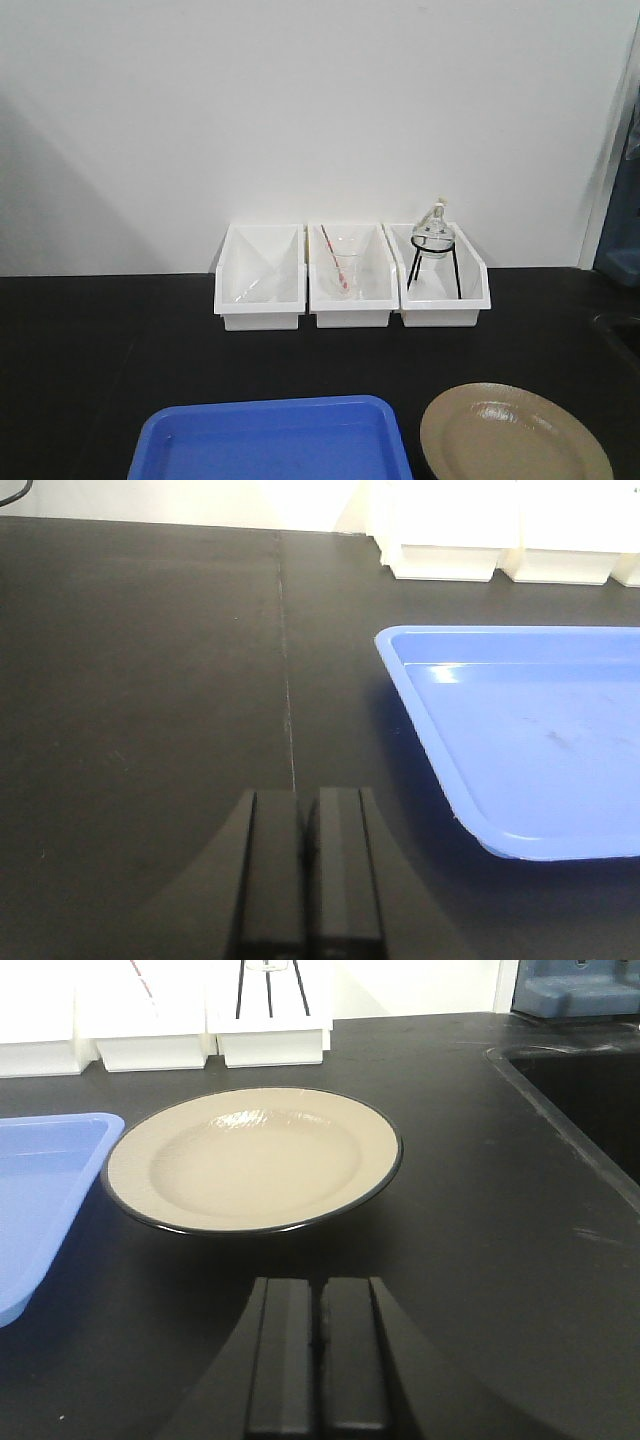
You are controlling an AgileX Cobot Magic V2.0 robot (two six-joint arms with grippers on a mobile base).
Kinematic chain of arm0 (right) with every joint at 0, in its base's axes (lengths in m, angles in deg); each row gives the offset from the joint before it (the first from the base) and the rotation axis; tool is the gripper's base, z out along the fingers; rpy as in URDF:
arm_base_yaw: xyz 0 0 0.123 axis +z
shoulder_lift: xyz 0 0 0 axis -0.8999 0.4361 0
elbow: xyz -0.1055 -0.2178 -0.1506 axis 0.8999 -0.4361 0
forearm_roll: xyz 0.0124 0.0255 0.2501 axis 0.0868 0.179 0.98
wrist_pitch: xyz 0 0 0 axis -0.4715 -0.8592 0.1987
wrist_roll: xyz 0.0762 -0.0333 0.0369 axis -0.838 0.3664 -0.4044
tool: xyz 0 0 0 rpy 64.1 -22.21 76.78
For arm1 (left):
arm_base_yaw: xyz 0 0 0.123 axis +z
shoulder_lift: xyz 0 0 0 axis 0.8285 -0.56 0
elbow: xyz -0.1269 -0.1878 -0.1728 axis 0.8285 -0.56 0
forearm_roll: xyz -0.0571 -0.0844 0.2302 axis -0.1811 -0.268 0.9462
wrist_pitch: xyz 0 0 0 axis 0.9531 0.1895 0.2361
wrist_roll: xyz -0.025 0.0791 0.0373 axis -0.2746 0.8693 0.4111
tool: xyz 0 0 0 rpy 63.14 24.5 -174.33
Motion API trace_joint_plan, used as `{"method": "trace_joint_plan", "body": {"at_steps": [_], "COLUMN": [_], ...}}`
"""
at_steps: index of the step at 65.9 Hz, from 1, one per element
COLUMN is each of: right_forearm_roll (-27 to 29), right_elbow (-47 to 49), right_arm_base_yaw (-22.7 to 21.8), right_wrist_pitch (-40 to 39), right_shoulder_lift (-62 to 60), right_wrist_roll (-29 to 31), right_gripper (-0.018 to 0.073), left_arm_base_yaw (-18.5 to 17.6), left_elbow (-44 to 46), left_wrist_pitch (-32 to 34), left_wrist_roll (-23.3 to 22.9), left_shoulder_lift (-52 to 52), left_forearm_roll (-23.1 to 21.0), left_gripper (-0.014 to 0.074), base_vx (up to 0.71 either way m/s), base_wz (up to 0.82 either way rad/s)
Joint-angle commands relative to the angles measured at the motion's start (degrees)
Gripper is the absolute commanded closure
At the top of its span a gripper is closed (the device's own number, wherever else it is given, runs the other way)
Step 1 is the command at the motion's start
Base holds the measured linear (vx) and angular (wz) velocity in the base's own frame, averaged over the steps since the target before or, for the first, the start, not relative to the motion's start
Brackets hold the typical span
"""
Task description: Place disk in tray to left cabinet
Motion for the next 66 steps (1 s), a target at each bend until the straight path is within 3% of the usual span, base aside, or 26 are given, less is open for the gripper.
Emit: {"method": "trace_joint_plan", "body": {"at_steps": [1, 11, 21, 43, 66], "right_forearm_roll": [-0.5, -0.5, -0.5, -0.5, 1.3], "right_elbow": [-1.1, -1.1, -1.1, -1.1, -1.1], "right_arm_base_yaw": [-0.3, -0.3, -0.3, -0.3, -0.3], "right_wrist_pitch": [-4.3, -4.3, -4.3, -4.3, -7.7], "right_shoulder_lift": [-0.7, -0.7, -0.7, -0.7, -0.7], "right_wrist_roll": [0.2, 0.2, 0.2, 0.2, 0.0], "right_gripper": [0.0568, 0.0568, 0.0568, 0.0568, 0.0568], "left_arm_base_yaw": [-0.3, -0.3, -0.3, -0.3, -0.3], "left_elbow": [-1.1, -1.1, -1.1, -1.1, -1.1], "left_wrist_pitch": [4.7, 4.7, 5.3, 13.4, 15.4], "left_wrist_roll": [0.1, 0.2, 4.4, 4.4, 4.5], "left_shoulder_lift": [0.3, 0.3, 0.3, 0.3, 0.3], "left_forearm_roll": [-0.1, -0.1, 1.1, 0.9, 1.2], "left_gripper": [0.0603, 0.0603, 0.0603, 0.0603, 0.0603], "base_vx": [0.0, 0.0, 0.0, 0.0, 0.0], "base_wz": [0.0, 0.0, 0.0, 0.0, 0.0]}}
